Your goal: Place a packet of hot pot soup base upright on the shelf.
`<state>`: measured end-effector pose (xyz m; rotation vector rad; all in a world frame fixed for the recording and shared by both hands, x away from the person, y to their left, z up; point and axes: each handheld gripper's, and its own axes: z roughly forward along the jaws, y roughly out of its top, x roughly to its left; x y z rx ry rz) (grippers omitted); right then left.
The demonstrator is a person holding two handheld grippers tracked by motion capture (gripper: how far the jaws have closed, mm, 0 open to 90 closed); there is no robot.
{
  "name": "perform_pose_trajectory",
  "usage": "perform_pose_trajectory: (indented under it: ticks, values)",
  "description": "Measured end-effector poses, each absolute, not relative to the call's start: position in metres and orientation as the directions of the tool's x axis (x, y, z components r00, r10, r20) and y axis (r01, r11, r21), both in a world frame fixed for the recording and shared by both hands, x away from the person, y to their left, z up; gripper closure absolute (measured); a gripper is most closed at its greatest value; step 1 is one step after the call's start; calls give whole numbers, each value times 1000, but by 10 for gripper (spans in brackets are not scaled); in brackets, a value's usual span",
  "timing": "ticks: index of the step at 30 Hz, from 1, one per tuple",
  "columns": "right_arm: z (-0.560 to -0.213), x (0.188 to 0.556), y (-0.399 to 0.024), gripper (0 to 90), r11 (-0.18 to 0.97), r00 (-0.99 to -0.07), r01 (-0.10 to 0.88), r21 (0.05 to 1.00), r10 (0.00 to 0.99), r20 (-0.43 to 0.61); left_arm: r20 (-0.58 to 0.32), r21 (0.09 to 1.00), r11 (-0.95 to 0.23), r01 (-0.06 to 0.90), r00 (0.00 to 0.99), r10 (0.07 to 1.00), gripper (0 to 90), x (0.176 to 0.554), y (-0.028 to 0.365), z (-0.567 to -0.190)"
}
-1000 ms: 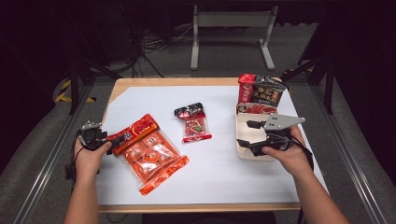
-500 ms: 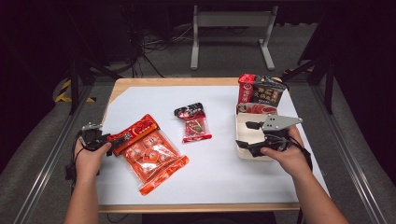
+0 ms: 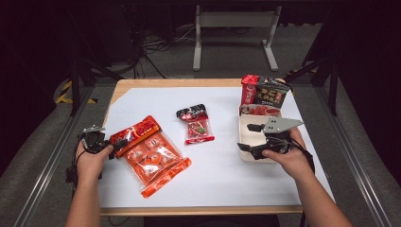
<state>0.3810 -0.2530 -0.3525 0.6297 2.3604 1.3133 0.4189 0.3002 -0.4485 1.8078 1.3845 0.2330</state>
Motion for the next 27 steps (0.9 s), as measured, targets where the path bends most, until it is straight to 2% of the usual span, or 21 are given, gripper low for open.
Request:
perform_pose_trajectory:
  ticks: [5,9,14,18,21,23,26,27]
  values:
    - [-353,380,-249,246,474,-840,196,859,533,-103,-343,703,-26,710,372,863,653,417,297,-448]
    - [-354,381,-246,248,474,-843,197,858,528,-98,-258,682,-101,724,368,893,672,420,286,-453]
    - [-355,381,-243,248,480,-847,196,855,522,-98,-276,679,-88,729,364,889,719,421,284,-454]
    - [-356,382,-243,251,481,-848,198,854,521,-96,-237,673,-109,731,354,905,843,420,280,-454]
    - [-356,382,-244,276,481,-851,198,854,517,-94,-217,668,-126,734,354,910,883,420,276,-453]
    - [-356,382,-244,321,483,-855,199,852,511,-90,-210,665,-128,736,349,913,888,420,275,-452]
    - [-356,382,-245,433,511,-867,210,834,491,-83,-216,670,-119,733,345,913,895,420,275,-451]
    - [-356,382,-245,433,511,-867,210,834,491,-83,-216,670,-119,733,345,913,896,420,275,-451]
